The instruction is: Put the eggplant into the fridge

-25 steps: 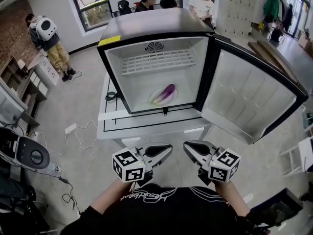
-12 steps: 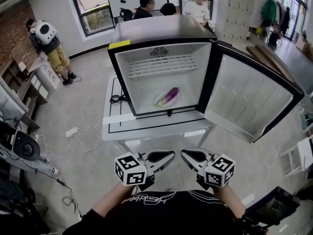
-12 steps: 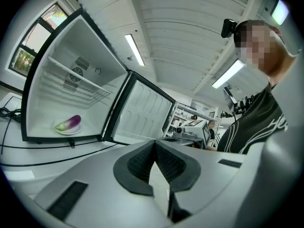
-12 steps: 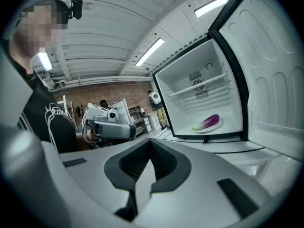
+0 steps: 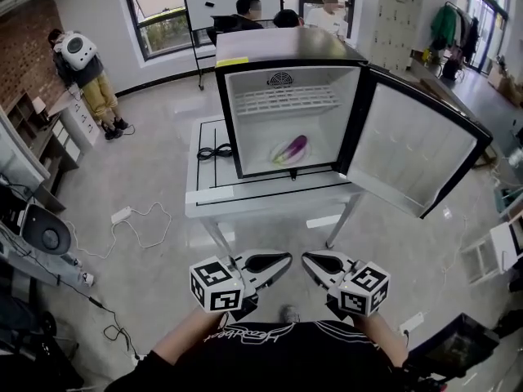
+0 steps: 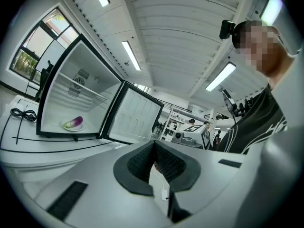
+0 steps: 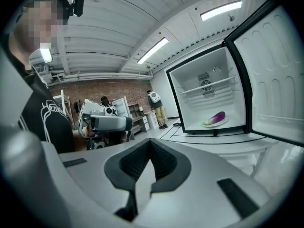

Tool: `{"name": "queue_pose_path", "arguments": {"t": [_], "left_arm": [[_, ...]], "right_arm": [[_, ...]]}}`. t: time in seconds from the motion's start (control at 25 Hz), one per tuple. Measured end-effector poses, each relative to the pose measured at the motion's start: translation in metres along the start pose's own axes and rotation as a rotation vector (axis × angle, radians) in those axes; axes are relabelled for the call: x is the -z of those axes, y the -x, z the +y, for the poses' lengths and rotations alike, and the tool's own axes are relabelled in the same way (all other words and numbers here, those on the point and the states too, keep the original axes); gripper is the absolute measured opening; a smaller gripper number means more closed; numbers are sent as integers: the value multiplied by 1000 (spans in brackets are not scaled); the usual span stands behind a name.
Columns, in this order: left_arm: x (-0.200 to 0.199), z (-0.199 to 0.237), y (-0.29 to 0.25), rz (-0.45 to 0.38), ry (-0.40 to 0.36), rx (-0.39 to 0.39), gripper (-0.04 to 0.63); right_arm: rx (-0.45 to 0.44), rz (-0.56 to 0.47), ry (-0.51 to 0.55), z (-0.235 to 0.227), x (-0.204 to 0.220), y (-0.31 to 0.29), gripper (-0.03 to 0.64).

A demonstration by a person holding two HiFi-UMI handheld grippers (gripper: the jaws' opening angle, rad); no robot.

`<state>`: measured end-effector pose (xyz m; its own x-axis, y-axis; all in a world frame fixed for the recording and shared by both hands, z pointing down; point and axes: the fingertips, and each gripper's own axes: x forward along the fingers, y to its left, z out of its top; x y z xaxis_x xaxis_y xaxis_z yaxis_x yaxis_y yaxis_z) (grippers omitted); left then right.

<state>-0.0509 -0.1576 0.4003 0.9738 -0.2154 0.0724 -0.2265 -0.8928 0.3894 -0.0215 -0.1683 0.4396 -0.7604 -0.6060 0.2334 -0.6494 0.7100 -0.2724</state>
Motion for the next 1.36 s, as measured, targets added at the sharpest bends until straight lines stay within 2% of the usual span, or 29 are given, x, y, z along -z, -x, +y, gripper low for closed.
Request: {"name": "queue_pose_path", "arguments": {"t": [0.52,0.96,1.36], "left_arm": [[23,-58,65,6,-63,28,8],[38,-80,78,20,-84,54,8],[31,-89,81,10,-115,62,8]], "right_arm": [[68,-12,5,90,21,13,6],[132,-21,49,106,38,29,6],[155,-41,64,111,33,38,6]]}}
